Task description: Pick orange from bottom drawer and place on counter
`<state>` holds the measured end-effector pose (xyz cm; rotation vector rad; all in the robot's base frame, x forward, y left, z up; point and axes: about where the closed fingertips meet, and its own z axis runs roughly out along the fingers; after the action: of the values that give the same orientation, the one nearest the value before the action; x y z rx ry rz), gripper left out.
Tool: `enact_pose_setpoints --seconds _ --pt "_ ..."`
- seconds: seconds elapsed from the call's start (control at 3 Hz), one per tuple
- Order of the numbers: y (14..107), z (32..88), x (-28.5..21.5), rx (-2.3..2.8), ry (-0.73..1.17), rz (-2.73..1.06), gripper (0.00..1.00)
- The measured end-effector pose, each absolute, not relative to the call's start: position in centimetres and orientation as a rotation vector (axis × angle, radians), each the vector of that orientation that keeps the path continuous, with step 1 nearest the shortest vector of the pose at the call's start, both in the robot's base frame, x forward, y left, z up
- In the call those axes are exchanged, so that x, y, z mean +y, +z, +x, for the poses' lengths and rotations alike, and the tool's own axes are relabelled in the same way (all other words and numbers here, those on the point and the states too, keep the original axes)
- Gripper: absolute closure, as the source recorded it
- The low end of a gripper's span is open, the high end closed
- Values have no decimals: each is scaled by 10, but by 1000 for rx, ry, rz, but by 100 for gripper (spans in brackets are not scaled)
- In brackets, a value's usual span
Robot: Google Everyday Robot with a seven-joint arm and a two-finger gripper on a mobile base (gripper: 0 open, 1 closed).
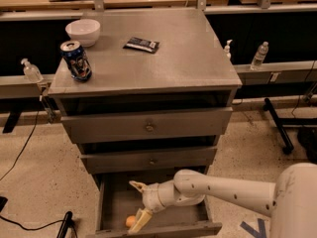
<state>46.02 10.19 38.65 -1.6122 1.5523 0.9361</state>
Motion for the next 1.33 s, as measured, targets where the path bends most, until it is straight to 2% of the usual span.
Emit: enact_pose_setpoints --seconds 0.33,1.33 --pt "365 479 108 1547 890 -1684 0" --pt "261 550 65 1387 887 -1686 0"
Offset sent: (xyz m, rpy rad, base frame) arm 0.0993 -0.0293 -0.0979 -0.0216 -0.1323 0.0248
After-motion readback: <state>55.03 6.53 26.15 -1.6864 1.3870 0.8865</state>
